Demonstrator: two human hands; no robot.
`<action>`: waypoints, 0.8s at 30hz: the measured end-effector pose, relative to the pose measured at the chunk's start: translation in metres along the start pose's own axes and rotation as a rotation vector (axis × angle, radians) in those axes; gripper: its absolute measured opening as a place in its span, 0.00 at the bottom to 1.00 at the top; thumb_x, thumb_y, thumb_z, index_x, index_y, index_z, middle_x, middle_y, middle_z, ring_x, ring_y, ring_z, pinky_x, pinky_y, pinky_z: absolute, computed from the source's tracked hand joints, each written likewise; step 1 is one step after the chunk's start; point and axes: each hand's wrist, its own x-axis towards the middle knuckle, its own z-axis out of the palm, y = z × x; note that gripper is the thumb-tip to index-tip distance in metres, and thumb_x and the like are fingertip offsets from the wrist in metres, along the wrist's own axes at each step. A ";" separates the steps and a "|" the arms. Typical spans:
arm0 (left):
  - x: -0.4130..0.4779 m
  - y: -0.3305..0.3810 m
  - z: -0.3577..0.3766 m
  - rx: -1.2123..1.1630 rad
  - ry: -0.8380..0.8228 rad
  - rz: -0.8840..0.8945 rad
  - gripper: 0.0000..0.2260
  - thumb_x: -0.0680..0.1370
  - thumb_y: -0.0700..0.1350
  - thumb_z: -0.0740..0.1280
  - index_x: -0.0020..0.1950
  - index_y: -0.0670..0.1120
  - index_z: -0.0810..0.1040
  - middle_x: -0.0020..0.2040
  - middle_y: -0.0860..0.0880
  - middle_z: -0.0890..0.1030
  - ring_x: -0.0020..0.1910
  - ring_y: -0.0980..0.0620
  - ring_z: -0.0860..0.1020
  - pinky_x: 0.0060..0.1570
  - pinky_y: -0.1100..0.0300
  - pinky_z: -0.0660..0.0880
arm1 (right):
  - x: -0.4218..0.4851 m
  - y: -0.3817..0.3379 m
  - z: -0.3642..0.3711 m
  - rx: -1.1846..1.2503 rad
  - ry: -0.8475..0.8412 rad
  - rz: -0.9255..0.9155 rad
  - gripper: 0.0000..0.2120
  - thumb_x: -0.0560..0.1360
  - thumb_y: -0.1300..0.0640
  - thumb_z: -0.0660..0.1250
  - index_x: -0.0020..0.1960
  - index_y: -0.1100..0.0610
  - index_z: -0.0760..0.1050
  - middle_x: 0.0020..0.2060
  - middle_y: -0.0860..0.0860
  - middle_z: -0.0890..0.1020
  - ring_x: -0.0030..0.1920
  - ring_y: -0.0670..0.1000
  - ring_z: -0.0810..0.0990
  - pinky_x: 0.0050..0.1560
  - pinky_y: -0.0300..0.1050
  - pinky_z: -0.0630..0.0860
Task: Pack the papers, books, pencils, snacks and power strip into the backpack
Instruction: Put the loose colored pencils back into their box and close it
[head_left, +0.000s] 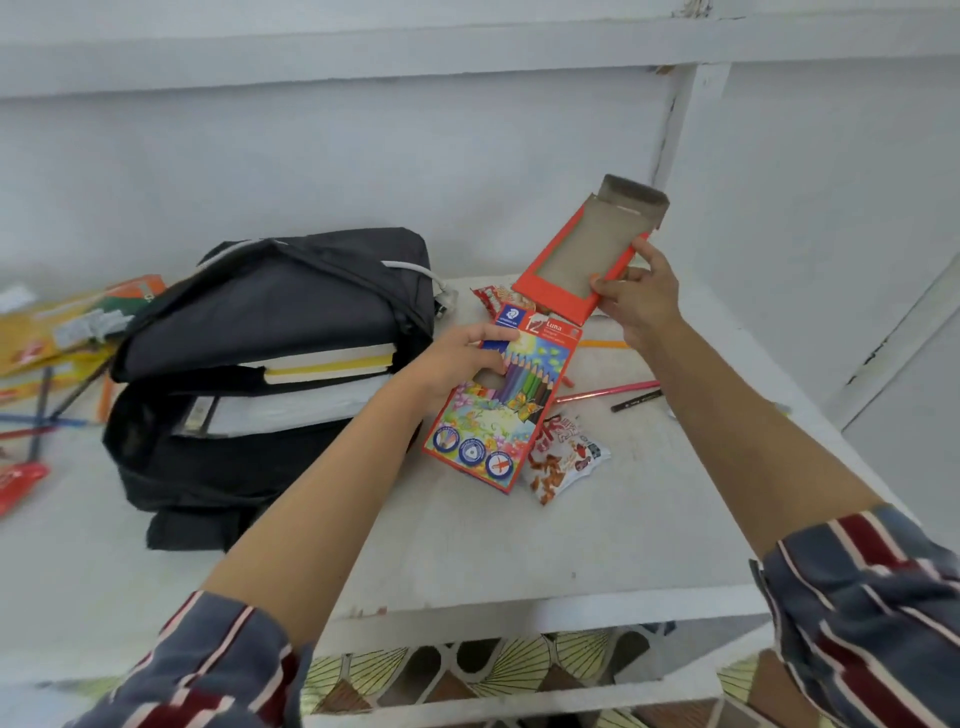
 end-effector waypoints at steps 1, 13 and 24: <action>-0.004 0.000 -0.002 0.014 -0.005 0.001 0.13 0.77 0.31 0.61 0.57 0.44 0.74 0.52 0.42 0.79 0.48 0.43 0.79 0.47 0.54 0.78 | -0.004 0.004 0.003 0.000 -0.001 0.005 0.35 0.69 0.75 0.68 0.71 0.57 0.62 0.39 0.53 0.71 0.41 0.50 0.77 0.34 0.44 0.80; -0.010 -0.006 -0.003 0.027 -0.004 -0.019 0.12 0.76 0.31 0.63 0.53 0.46 0.75 0.46 0.48 0.80 0.44 0.48 0.80 0.36 0.62 0.79 | -0.020 0.014 0.005 -0.015 -0.030 0.006 0.44 0.68 0.74 0.70 0.76 0.53 0.52 0.44 0.53 0.71 0.45 0.50 0.77 0.37 0.45 0.80; -0.001 -0.008 0.001 0.022 0.128 0.006 0.11 0.75 0.33 0.65 0.53 0.48 0.75 0.44 0.48 0.81 0.40 0.50 0.80 0.34 0.63 0.78 | -0.018 0.018 -0.001 -0.131 -0.156 0.053 0.44 0.68 0.73 0.70 0.75 0.52 0.54 0.46 0.55 0.73 0.49 0.52 0.77 0.41 0.48 0.81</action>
